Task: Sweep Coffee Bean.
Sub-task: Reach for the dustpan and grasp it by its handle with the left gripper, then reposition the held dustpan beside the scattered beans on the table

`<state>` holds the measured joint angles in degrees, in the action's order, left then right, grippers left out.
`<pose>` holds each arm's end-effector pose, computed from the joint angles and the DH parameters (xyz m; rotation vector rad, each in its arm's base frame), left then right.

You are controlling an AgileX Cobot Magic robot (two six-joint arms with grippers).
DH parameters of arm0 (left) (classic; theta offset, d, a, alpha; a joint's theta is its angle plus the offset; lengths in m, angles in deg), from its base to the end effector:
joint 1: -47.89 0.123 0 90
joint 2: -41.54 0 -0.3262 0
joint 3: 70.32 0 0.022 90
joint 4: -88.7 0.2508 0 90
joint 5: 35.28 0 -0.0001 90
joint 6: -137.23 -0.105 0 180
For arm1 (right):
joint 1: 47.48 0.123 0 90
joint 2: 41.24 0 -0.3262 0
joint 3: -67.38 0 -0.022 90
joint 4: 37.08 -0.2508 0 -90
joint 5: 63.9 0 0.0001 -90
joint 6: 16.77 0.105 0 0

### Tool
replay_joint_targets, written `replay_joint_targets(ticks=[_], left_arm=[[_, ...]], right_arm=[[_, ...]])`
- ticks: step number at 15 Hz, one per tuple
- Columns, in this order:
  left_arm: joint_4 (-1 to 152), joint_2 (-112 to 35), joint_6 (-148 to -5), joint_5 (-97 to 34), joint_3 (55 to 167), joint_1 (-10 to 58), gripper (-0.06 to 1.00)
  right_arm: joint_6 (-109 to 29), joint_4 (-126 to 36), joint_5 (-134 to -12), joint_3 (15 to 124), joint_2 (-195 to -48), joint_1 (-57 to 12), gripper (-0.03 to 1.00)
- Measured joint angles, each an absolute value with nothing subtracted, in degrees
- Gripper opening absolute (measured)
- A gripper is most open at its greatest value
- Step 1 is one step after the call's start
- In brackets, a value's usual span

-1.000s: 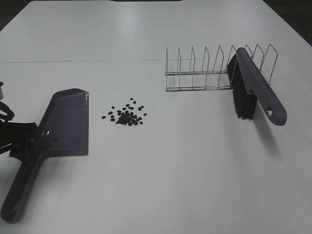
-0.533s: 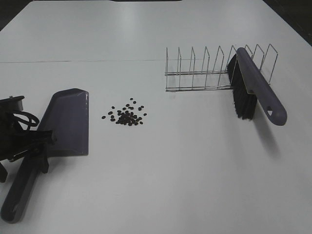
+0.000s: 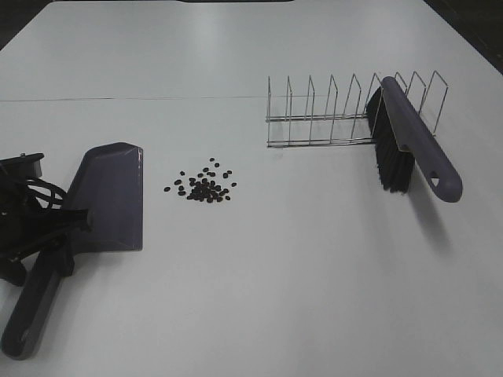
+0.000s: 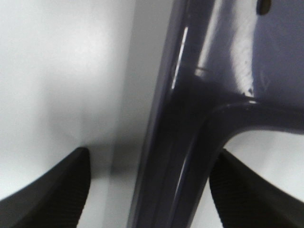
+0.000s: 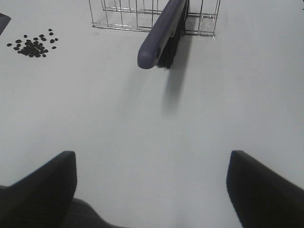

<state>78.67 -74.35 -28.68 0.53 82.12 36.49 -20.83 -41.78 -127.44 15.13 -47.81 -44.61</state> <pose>0.3032 -0.0721 0.1237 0.2941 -3.1133 0.1621 -0.0327 0.0061 0.2530 -0.1331 2.1296 0.0877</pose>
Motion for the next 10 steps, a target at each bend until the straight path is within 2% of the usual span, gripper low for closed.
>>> replay_joint_targets(ticks=[1, 2, 10], left_arm=[[78.7, -74.5, -29.0, -0.3, 82.1, 36.5, 0.41], [78.7, -74.5, -29.0, -0.3, 82.1, 36.5, 0.32], [84.0, -74.5, -34.0, 0.6, 82.4, 36.5, 0.33]], right_arm=[[-20.8, -41.8, -127.4, 15.1, -47.8, -44.6, 0.75], [-20.8, -41.8, -127.4, 15.1, -47.8, -44.6, 0.75], [-20.8, -41.8, -127.4, 15.1, -47.8, -44.6, 0.75]])
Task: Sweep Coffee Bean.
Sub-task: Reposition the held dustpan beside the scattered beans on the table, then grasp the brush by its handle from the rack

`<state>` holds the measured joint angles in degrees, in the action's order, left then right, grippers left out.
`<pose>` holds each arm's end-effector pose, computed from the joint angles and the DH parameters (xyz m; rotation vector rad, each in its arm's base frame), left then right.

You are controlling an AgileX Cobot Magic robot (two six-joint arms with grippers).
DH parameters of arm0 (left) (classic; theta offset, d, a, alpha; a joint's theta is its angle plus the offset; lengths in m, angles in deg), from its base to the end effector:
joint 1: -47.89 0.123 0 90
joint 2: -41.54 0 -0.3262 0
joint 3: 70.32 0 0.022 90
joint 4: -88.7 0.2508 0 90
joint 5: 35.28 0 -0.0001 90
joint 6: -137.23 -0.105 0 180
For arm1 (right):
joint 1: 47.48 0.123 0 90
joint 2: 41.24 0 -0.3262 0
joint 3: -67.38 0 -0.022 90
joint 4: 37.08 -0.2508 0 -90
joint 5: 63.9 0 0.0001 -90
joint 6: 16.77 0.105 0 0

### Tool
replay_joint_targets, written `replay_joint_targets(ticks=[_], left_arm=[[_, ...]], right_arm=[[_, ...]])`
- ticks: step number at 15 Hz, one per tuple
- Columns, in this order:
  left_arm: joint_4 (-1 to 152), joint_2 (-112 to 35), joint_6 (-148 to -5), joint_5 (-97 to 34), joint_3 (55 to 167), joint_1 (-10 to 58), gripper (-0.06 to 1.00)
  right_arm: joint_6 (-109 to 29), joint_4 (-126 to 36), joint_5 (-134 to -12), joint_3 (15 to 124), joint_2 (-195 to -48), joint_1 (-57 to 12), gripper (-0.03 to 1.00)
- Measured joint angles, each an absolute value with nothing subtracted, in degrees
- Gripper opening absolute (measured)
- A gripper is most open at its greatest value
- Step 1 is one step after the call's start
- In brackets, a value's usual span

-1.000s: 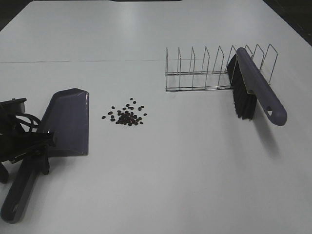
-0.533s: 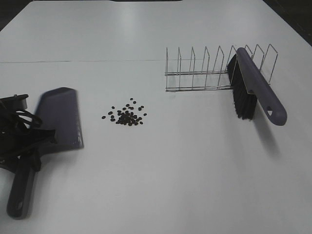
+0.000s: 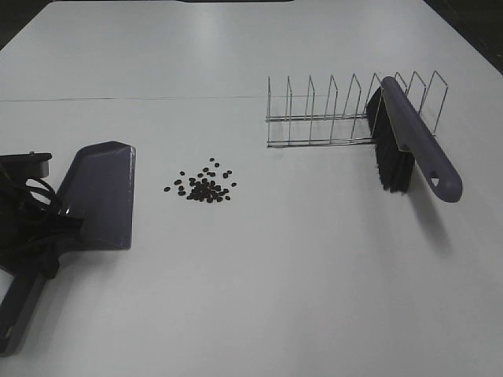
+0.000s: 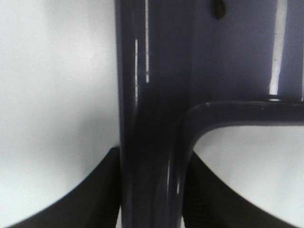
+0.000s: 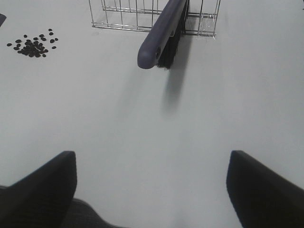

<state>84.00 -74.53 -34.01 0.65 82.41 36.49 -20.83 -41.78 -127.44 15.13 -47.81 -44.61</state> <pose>0.3050 -0.0667 0.1231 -0.0314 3.1364 -0.0785 -0.0327 0.0061 0.2530 -0.1331 2.1296 0.0877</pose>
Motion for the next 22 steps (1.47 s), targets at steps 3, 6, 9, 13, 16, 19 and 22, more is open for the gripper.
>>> replay_joint_targets(ticks=[3, 6, 9, 13, 16, 19, 22], left_arm=[[92.9, -74.5, -34.0, 2.6, 82.8, 36.4, 0.33], [98.1, -74.6, -34.2, 5.6, 85.6, 36.4, 0.33], [99.0, -74.9, -34.2, 6.6, 87.6, 36.4, 0.33], [99.2, -74.9, -35.5, 6.2, 88.0, 36.4, 0.33], [99.2, -75.0, -35.7, 6.0, 88.0, 36.4, 0.33], [99.2, -75.0, -35.7, 5.6, 88.0, 36.4, 0.33], [98.7, -75.0, -35.7, 4.9, 88.0, 36.4, 0.33]], right_arm=[[-18.7, -41.6, -127.4, 15.1, -47.8, -44.6, 0.75], [-12.8, -39.4, -127.6, 17.6, -50.5, -44.6, 0.75], [-11.1, -38.0, -127.7, 21.0, -58.1, -44.6, 0.75], [-10.2, -37.7, -130.0, 30.1, -75.4, -44.6, 0.75], [-10.2, -37.1, -133.2, 37.9, -87.9, -44.6, 0.75], [-11.4, -37.1, -133.9, 44.7, -98.3, -44.6, 0.75], [-13.5, -37.1, -133.9, 54.8, -114.2, -44.6, 0.75]])
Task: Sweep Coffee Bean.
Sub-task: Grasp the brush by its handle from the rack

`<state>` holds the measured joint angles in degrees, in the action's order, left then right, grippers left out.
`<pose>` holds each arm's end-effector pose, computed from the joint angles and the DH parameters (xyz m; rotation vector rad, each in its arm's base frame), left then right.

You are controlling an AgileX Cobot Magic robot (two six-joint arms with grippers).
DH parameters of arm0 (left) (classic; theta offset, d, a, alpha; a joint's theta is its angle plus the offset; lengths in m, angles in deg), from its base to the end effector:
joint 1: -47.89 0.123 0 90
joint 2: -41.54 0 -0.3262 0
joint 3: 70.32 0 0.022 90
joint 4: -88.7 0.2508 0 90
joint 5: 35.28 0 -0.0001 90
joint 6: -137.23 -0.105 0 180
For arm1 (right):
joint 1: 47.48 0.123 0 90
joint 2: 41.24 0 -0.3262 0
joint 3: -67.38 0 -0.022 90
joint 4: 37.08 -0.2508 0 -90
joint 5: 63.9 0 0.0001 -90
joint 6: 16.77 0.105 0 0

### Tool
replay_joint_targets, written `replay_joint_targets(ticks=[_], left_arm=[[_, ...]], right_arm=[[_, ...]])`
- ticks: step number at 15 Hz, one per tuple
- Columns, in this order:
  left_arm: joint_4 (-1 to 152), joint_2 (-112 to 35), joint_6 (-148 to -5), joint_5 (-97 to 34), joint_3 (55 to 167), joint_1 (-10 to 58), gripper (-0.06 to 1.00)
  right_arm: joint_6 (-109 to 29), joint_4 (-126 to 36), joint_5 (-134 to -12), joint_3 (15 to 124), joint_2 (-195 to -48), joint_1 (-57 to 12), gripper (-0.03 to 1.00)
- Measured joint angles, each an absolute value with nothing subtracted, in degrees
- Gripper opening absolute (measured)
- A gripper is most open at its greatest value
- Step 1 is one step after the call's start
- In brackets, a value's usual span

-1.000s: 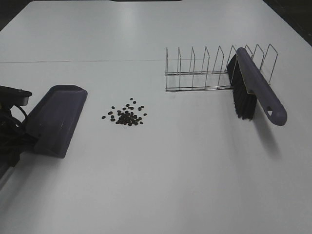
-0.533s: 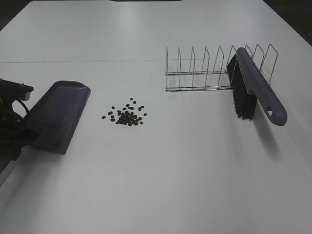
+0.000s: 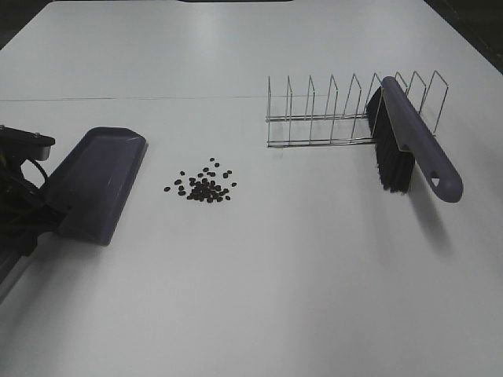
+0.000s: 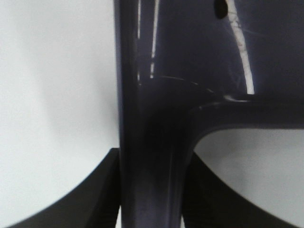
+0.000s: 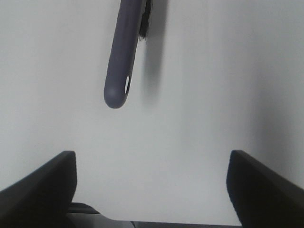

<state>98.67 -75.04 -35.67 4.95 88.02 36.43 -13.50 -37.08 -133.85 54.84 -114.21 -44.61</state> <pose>0.3286 -0.0546 0.1380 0.3204 3.0758 0.1676 0.1960 0.0098 0.3809 0.0095 2.7137 0.0316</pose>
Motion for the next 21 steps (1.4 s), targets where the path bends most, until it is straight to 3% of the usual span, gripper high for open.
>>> replay_joint_targets(ticks=[14, 21], left_arm=[[98.6, -75.0, -35.7, 4.8, 88.0, 36.4, 0.33], [98.4, -75.0, -35.7, 4.7, 88.0, 36.4, 0.33]], right_arm=[[-14.3, -37.1, -133.7, 88.0, -159.3, -44.6, 0.75], [-15.3, -37.1, -132.9, 96.4, -172.9, -44.6, 0.75]])
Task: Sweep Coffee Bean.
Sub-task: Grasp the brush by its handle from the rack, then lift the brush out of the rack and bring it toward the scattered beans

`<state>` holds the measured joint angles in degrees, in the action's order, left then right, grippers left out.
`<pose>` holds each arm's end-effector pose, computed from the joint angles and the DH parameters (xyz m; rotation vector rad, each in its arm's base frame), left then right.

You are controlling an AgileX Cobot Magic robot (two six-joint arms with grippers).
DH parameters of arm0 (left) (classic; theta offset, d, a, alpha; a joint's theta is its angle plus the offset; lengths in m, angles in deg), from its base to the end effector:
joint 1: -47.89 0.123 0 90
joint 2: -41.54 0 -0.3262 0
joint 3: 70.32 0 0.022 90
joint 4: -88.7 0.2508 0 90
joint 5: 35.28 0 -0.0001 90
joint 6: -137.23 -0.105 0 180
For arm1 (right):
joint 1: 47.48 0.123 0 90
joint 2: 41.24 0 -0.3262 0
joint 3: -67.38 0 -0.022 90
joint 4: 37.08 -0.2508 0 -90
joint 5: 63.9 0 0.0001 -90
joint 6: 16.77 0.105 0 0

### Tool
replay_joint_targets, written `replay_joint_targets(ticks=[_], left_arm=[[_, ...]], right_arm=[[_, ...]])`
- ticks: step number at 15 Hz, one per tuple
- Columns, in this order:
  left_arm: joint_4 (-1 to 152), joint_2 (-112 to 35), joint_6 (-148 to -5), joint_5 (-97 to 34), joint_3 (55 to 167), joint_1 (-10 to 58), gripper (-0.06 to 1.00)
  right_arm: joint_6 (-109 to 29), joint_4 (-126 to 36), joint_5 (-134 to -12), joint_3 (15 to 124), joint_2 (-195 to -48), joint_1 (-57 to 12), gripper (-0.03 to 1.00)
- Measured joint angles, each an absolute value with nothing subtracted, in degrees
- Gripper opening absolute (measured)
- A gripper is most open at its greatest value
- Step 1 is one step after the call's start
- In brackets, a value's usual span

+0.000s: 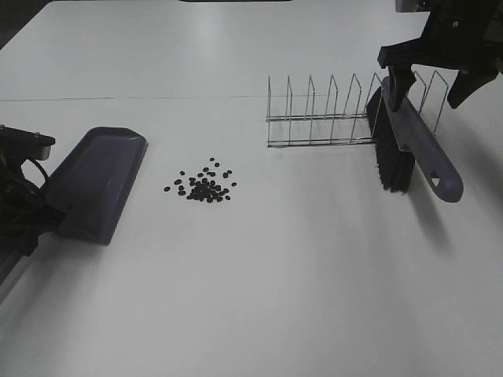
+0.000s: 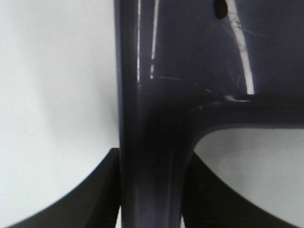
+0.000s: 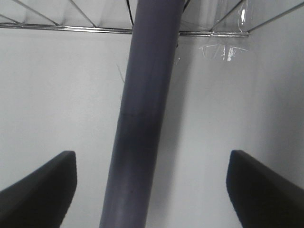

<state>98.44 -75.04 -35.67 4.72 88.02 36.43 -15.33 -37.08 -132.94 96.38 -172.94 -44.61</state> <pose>0.3289 -0.0550 0.1380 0.3157 3.0730 0.1620 0.4809 0.0241 0.2290 -0.0374 2.9973 0.0081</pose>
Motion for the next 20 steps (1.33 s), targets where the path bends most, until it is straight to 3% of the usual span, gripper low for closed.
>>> replay_joint_targets(ticks=[8, 10, 11, 12, 20], left_arm=[[98.4, -75.0, -35.7, 4.7, 88.0, 36.4, 0.33], [98.4, -75.0, -35.7, 4.7, 88.0, 36.4, 0.33], [98.4, -75.0, -35.7, 4.7, 88.0, 36.4, 0.33], [98.4, -75.0, -35.7, 4.7, 88.0, 36.4, 0.33], [101.0, -75.0, -35.7, 6.5, 88.1, 36.4, 0.33]], right_arm=[[-15.7, -37.1, -128.6, 96.6, -179.3, -44.6, 0.75], [-15.7, -37.1, -128.4, 96.6, -179.5, -44.6, 0.67], [-15.7, -37.1, -128.4, 96.6, -179.5, -44.6, 0.57], [-15.9, -37.1, -129.4, 96.6, -179.5, -44.6, 0.31], [-15.8, -37.1, -132.1, 96.6, -174.9, -44.6, 0.31]])
